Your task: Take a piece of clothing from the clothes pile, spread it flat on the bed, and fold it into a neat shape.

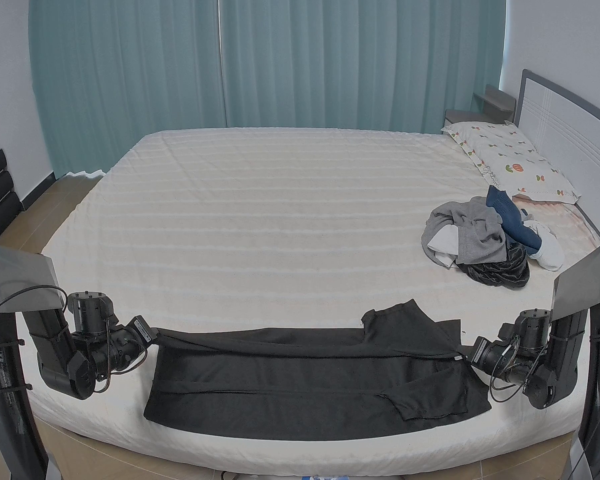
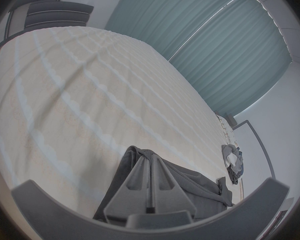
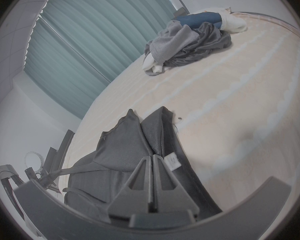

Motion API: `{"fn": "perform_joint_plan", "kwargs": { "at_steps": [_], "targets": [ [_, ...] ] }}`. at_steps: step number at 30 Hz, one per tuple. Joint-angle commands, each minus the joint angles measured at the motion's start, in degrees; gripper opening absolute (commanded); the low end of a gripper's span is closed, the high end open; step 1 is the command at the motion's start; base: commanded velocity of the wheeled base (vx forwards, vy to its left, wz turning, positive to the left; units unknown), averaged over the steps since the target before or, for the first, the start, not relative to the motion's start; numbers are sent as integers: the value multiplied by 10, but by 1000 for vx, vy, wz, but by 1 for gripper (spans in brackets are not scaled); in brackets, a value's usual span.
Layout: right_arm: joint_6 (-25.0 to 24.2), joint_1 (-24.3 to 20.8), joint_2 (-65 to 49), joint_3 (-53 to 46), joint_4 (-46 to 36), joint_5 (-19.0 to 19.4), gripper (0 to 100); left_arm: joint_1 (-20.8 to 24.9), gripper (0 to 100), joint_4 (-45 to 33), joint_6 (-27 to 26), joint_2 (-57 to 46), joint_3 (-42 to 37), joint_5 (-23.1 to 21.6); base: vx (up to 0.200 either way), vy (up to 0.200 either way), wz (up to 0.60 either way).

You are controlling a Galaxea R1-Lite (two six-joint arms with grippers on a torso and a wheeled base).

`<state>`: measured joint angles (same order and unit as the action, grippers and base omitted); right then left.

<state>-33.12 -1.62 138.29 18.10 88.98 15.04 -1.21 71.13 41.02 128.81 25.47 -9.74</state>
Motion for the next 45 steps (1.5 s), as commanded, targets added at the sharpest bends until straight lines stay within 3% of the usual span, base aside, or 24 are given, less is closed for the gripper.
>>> {"fn": "perform_joint_plan", "kwargs": {
  "at_steps": [1, 12, 19, 28, 35, 45],
  "targets": [
    [-4, 0, -8, -18, 7, 2, 0, 0, 0, 15, -1, 7, -26, 0, 0, 0, 0],
    [-10, 14, -37, -17, 7, 2, 0, -2, 0, 22, 1, -7, -29, 1, 0, 0, 0],
    [-17, 20, -66, -51, 6, 23, 0, -9, 0, 22, 3, -8, -34, 1, 0, 0, 0],
    [-2, 26, -41, -83, 6, 27, 0, -16, 0, 22, -18, -10, -60, -8, 0, 0, 0],
    [44, 27, -3, -93, 6, 26, 0, -16, 0, 22, -57, 3, -81, -9, 0, 0, 0],
    [46, 24, 4, -92, 6, 26, 0, -14, 0, 24, -58, 18, -87, -9, 0, 0, 0]
  ]
}}
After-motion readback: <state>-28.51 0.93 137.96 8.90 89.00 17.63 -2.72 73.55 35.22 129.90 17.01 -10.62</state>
